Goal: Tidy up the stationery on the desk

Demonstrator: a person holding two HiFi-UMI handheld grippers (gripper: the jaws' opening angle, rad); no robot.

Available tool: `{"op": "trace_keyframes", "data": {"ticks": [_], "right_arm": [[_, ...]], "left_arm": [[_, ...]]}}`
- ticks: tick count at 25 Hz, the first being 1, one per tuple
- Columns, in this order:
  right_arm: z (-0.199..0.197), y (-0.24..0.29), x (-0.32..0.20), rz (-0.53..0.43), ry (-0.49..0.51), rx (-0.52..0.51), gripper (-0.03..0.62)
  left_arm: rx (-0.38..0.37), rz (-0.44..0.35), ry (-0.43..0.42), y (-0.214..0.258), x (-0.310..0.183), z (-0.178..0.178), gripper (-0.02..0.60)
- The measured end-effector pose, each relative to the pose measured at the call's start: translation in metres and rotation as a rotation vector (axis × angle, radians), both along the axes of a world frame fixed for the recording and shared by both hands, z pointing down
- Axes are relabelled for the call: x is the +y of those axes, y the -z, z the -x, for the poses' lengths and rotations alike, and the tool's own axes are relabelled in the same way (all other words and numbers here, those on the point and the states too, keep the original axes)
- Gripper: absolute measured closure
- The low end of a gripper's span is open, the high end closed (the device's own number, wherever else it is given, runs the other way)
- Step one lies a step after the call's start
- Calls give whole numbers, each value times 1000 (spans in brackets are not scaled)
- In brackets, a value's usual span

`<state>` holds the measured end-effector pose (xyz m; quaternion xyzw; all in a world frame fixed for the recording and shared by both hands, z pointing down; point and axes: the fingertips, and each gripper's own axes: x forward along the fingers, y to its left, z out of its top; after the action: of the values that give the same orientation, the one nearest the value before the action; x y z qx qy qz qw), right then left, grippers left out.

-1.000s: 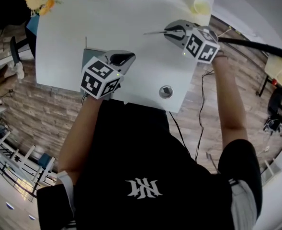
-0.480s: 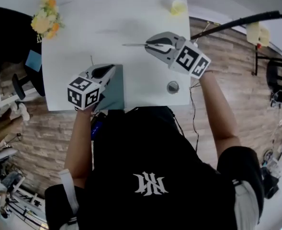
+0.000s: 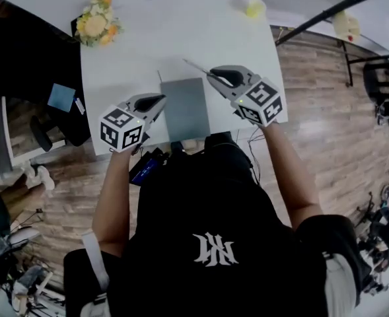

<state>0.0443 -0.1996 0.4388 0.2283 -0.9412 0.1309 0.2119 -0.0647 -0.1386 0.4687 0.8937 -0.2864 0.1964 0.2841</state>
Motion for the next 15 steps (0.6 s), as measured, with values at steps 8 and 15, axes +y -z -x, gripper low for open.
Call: {"op": "trace_keyframes", "data": {"ticks": [8,15], "right_arm": [[31,-65,58,151,-158,44,519],[39,-121,83,240,-191,136,519]], "left_arm": [[12,41,-48,-31,44,32,579],[33,60,-42,-49,56,24,579]]}}
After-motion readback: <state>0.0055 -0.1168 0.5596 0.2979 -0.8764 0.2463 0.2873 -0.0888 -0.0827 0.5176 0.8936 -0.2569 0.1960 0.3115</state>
